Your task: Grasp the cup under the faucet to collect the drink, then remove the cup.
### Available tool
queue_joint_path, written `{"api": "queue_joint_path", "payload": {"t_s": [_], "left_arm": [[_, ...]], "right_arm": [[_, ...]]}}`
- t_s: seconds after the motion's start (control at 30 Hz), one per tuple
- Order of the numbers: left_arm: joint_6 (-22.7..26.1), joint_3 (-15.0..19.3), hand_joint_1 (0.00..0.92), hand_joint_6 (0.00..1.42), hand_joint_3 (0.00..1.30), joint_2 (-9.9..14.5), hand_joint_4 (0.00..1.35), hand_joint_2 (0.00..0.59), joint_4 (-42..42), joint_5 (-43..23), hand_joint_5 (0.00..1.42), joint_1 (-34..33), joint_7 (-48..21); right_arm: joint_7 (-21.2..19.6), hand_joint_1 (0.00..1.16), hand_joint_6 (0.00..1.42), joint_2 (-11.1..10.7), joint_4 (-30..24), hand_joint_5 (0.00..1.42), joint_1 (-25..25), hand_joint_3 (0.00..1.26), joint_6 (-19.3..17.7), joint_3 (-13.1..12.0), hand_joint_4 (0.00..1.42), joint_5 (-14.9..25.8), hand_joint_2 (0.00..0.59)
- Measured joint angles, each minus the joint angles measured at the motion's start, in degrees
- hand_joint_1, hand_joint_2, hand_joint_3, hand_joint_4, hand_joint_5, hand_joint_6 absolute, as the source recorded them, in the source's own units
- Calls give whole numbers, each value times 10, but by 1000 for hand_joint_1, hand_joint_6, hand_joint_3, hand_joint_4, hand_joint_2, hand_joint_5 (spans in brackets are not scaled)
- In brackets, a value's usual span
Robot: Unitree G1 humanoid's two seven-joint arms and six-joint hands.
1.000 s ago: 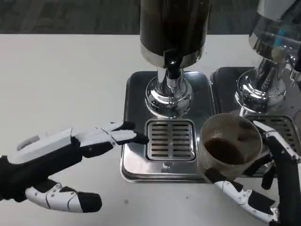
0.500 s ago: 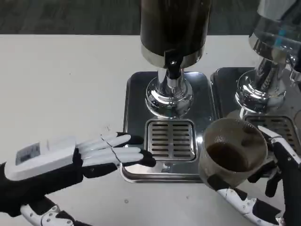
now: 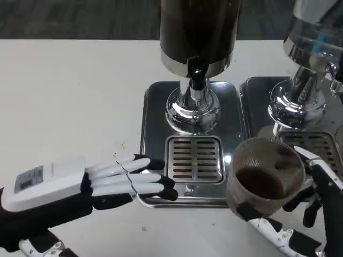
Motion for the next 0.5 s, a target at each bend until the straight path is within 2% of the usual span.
{"api": "queue_joint_path", "payload": {"t_s": [0.5], "left_arm": [[-7,-2,0,0,155,13,14,148,0,-6,0,6,14]], "right_arm": [[4,758,1243,2,-5,928,5,631,-5,-6,726,0,202]]}}
